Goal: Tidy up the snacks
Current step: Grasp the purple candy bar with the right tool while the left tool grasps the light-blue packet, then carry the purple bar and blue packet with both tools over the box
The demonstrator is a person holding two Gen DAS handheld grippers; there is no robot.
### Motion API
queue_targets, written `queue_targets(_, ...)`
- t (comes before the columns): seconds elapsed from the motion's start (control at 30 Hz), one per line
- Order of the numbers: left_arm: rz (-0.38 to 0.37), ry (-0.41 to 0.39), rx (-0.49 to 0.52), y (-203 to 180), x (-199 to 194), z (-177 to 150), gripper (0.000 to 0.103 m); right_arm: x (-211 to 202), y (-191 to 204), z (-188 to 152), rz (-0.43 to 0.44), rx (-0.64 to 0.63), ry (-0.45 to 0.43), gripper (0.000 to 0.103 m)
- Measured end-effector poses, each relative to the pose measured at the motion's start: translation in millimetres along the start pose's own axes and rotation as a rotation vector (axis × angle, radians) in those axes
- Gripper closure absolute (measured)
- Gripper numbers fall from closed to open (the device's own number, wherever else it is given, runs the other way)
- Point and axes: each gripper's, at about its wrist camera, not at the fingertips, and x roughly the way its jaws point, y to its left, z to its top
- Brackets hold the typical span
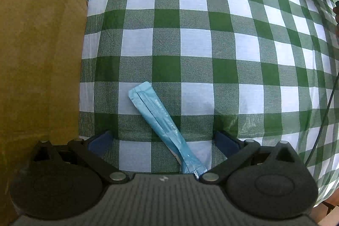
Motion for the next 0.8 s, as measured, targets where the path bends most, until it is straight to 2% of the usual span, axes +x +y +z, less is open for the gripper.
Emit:
queue_targets(0.03, -0.001, -0.004, 0.005, 0.0, -1.7, -3.0, 0.002, -0.5, 1.6, 0.7, -0.005, -0.009, 0.001, 0.001)
queue_targets(0.07, 0.0, -0.017, 0.007, 0.3, -5.0, -4.5, 0.013, -0.2, 2.9, 2.0, -0.006, -0.021, 0.003, 0.006)
queue_targets(0.1, -0.006, -0.04, 0.007, -0.6, -11.8, -6.0, 0.022, -3.9, 3.6, 1.6, 0.01, -0.035, -0.002, 0.035)
queue_targets(0.13, -0.015, -0.068, 0.015, -1.7, -20.0, -7.1, 0.056, -7.9, 6.2, 2.0, 0.04, -0.054, -0.007, 0.058)
queue_targets(0.17, -0.036, -0.083, 0.033, -2.2, -26.5, -7.6, 0.09, -14.5, 8.8, 3.1, 0.041, -0.074, 0.004, 0.088)
queue_targets(0.27, -0.064, -0.087, 0.017, 5.9, -35.3, -10.0, 0.089, -30.3, 14.1, -4.0, 0.022, -0.105, 0.015, 0.089)
queue_targets(0.43, -0.073, -0.153, 0.07, 9.9, -64.4, -28.6, 0.089, -92.2, 2.3, -33.8, 0.051, 0.057, 0.002, 0.089)
queue_targets(0.63, -0.115, -0.244, 0.129, 23.4, -126.1, -70.7, 0.089, -204.4, -1.6, -79.7, 0.109, 0.227, -0.031, 0.089)
queue_targets(0.8, -0.117, -0.352, 0.148, 56.8, -184.1, -120.3, 0.089, -311.5, 27.4, -101.4, 0.199, 0.313, -0.061, 0.088)
